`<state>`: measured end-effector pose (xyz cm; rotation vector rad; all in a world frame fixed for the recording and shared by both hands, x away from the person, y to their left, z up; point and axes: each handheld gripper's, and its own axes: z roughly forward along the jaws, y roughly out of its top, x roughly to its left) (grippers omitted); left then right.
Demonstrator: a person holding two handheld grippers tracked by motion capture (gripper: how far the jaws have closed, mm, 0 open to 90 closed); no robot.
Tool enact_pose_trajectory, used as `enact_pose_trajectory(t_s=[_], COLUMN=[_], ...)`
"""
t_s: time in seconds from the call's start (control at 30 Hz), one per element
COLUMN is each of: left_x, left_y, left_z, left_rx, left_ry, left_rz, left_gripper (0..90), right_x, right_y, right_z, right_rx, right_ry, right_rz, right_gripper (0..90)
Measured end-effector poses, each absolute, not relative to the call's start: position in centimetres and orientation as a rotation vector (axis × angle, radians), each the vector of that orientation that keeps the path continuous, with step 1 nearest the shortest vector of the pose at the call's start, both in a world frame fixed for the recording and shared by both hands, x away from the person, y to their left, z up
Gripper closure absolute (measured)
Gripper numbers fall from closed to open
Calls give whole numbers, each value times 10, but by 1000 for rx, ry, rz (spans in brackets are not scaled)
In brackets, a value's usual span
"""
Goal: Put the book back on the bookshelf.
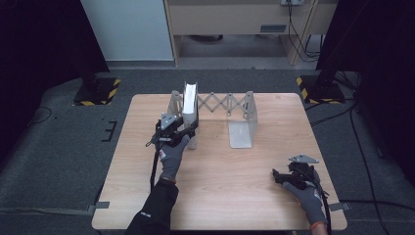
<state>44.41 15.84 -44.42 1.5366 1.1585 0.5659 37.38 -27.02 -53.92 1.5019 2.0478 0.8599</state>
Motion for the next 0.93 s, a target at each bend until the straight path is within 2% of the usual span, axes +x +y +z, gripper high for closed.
enact_pose_trajectory(t_s=[0.37,0.7,0.93], left_x=[395,364,359], left_y=[188,222,245], left_z=[-452,-497,-527], left_rx=[1712,1841,1929], left_ry=[1110,1218,1323], left_rz=[565,512,517], left_gripper=[339,285,267], right_x=[374,374,374], right_y=[-270,-270,-270], right_z=[-539,-539,-539], right_rx=[1503,1501,1504], right_ry=[2047,2048,2043], right_rz=[860,860,858], right_gripper=[42,43,44])
